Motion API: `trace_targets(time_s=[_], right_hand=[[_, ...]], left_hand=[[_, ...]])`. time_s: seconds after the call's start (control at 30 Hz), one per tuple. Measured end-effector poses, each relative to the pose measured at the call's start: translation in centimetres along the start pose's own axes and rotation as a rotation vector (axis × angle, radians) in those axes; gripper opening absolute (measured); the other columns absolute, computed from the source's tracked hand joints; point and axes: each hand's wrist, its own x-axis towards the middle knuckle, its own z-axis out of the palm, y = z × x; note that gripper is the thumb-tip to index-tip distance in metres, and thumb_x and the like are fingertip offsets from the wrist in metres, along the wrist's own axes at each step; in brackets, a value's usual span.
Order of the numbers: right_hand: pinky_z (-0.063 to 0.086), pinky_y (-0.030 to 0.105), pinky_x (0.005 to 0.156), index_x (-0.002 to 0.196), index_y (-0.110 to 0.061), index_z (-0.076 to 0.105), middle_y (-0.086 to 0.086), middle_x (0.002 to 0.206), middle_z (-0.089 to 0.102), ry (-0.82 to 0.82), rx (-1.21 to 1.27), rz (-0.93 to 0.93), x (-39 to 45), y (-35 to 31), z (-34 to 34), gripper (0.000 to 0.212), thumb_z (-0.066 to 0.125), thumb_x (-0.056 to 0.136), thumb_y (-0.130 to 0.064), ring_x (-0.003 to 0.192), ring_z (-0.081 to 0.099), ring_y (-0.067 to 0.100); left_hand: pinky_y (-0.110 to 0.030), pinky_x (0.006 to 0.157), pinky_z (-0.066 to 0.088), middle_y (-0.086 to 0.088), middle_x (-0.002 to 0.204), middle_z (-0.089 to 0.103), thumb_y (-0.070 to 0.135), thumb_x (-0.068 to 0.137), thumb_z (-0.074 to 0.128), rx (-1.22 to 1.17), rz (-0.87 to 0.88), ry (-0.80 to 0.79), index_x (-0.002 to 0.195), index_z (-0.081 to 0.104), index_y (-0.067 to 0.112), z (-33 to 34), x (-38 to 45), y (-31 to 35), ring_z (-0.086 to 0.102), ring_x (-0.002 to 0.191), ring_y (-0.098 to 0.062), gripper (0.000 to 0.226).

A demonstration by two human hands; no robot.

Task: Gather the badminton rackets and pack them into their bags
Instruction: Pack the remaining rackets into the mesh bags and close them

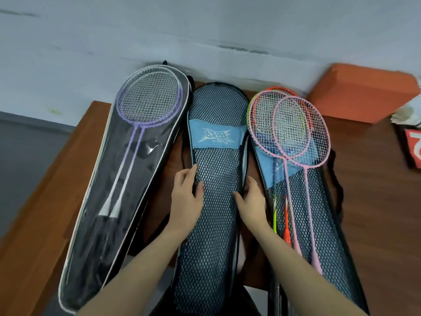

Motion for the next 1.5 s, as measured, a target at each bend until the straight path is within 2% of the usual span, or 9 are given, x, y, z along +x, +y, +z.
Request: trace_targets(time_s=[0.13,0.27,0.37,0.53,0.7,0.87,0.97,1.17,1.5], right_hand=[[0.044,0.035,0.099,0.136,-0.013,0.043,0.005,0.126,0.057,0.027,0.198,-0.081,-0.3,-2.0,-0.1,0.049,0.058,0.089,-0.014,0.114,0.054,0.019],[0.036,-0.001,0.080,0.134,-0.008,0.047,-0.001,0.109,0.054,0.123,0.259,-0.249,-0.6,-4.6,-1.9,0.043,0.055,0.092,-0.009,0.092,0.046,-0.005],[0.037,0.000,0.069,0.130,-0.006,0.050,0.003,0.101,0.055,0.152,0.253,-0.304,-0.5,-5.9,-4.1,0.039,0.055,0.092,-0.008,0.077,0.044,-0.002],[0.036,0.002,0.079,0.127,-0.004,0.054,0.000,0.098,0.055,0.132,0.164,-0.432,-1.1,-6.6,-6.4,0.037,0.057,0.090,-0.005,0.088,0.051,0.007],[0.037,0.002,0.077,0.123,-0.003,0.057,-0.001,0.095,0.055,0.102,0.107,-0.554,-2.7,-6.9,-7.7,0.036,0.059,0.088,-0.003,0.084,0.048,-0.005],[0.042,0.008,0.082,0.120,-0.015,0.062,-0.003,0.101,0.064,-0.018,0.258,-0.311,-3.8,-5.2,-8.2,0.037,0.067,0.084,-0.011,0.093,0.058,0.002],[0.047,0.017,0.085,0.110,-0.023,0.065,-0.005,0.097,0.068,-0.065,0.438,-0.141,-4.5,-4.1,-7.7,0.032,0.069,0.082,-0.010,0.089,0.061,0.003],[0.046,0.021,0.073,0.094,-0.025,0.058,-0.003,0.071,0.060,-0.046,0.552,0.089,-5.2,-2.4,-5.0,0.033,0.069,0.078,0.002,0.069,0.057,0.008],[0.045,0.014,0.069,0.099,-0.009,0.061,0.000,0.071,0.056,-0.037,0.667,0.120,-5.6,-2.2,-4.8,0.028,0.068,0.076,0.006,0.067,0.054,0.007]], left_hand=[[0.003,0.092,0.028,0.001,0.110,0.044,0.001,0.087,0.057,0.006,0.053,0.057,0.132,0.047,0.003,-0.6,-0.5,0.4,0.039,0.101,0.006,0.046],[0.001,0.090,0.030,0.000,0.109,0.043,0.002,0.087,0.058,0.013,0.062,0.093,0.131,0.048,0.002,-1.4,-0.7,0.2,0.041,0.098,0.004,0.045],[-0.013,0.090,0.039,-0.005,0.114,0.045,0.012,0.088,0.057,0.043,-0.026,0.021,0.132,0.046,0.006,-1.5,-0.7,-0.5,0.048,0.100,-0.009,0.046],[-0.043,0.096,0.036,-0.019,0.125,0.047,0.021,0.085,0.061,0.269,-0.090,-0.082,0.121,0.053,0.002,-0.8,-0.7,-1.3,0.045,0.116,-0.034,0.041],[-0.037,0.099,0.025,-0.006,0.125,0.049,0.032,0.089,0.049,0.202,0.005,-0.077,0.120,0.057,0.012,-0.6,0.1,0.6,0.042,0.120,-0.024,0.038],[-0.031,0.093,0.026,0.001,0.116,0.056,0.042,0.091,0.040,0.144,0.189,-0.194,0.121,0.056,0.018,0.6,2.7,3.7,0.049,0.111,-0.016,0.042],[-0.039,0.101,0.030,0.001,0.114,0.059,0.038,0.094,0.044,0.138,0.112,-0.369,0.123,0.055,0.020,2.4,3.3,4.0,0.051,0.111,-0.018,0.035],[-0.037,0.096,0.029,0.006,0.104,0.062,0.039,0.089,0.053,0.170,-0.006,-0.416,0.115,0.058,0.022,4.6,1.9,2.8,0.056,0.101,-0.015,0.032],[-0.024,0.084,0.046,0.003,0.098,0.059,0.014,0.082,0.068,-0.117,-0.168,-0.459,0.115,0.061,0.018,4.6,2.6,3.8,0.057,0.088,-0.012,0.034]])
